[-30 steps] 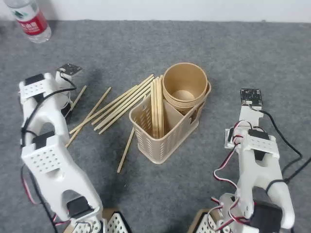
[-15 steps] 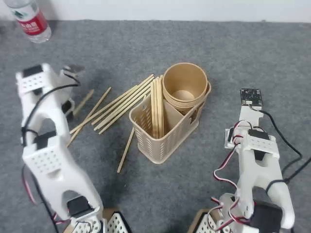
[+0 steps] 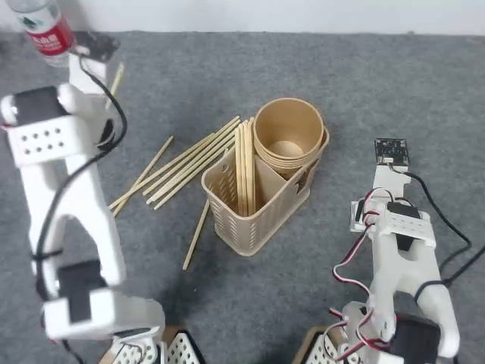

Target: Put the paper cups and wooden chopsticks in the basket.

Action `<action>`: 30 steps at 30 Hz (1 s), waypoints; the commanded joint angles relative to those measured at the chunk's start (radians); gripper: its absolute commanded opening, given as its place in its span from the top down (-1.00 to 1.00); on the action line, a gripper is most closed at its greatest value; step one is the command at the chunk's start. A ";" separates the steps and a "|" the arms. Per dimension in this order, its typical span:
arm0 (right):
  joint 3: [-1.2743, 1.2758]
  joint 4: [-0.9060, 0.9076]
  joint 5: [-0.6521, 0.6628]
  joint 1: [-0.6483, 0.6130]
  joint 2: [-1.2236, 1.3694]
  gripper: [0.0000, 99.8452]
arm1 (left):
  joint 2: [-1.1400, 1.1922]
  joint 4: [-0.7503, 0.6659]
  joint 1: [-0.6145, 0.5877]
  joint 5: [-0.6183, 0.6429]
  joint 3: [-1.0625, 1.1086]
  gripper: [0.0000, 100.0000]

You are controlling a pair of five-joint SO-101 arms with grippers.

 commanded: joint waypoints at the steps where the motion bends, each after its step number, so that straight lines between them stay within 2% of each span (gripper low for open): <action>1: 0.000 -0.015 0.015 -0.007 -0.031 0.98 | -0.201 -0.091 0.115 0.342 0.002 0.97; 5: 0.000 -0.015 0.015 -0.007 -0.031 0.98 | -0.341 -0.115 0.281 0.595 0.004 0.98; 8: 0.000 -0.015 0.015 -0.007 -0.031 0.98 | -0.440 -0.141 0.443 0.721 0.004 0.98; 13: 0.000 -0.015 0.015 -0.005 -0.031 0.98 | -0.589 -0.252 0.620 0.836 0.004 0.98; 17: 0.000 -0.015 0.015 -0.007 -0.031 0.98 | -0.674 -0.324 0.741 0.842 0.079 0.98; 22: 0.000 -0.015 0.015 -0.005 -0.031 0.98 | -0.829 -0.612 0.763 0.844 0.412 0.98; 28: 0.000 -0.015 0.015 -0.004 -0.031 0.98 | -1.140 -1.120 0.756 0.829 1.003 0.98; 30: 0.000 -0.016 0.015 -0.005 -0.031 0.98 | -1.208 -1.171 0.756 0.810 1.110 0.98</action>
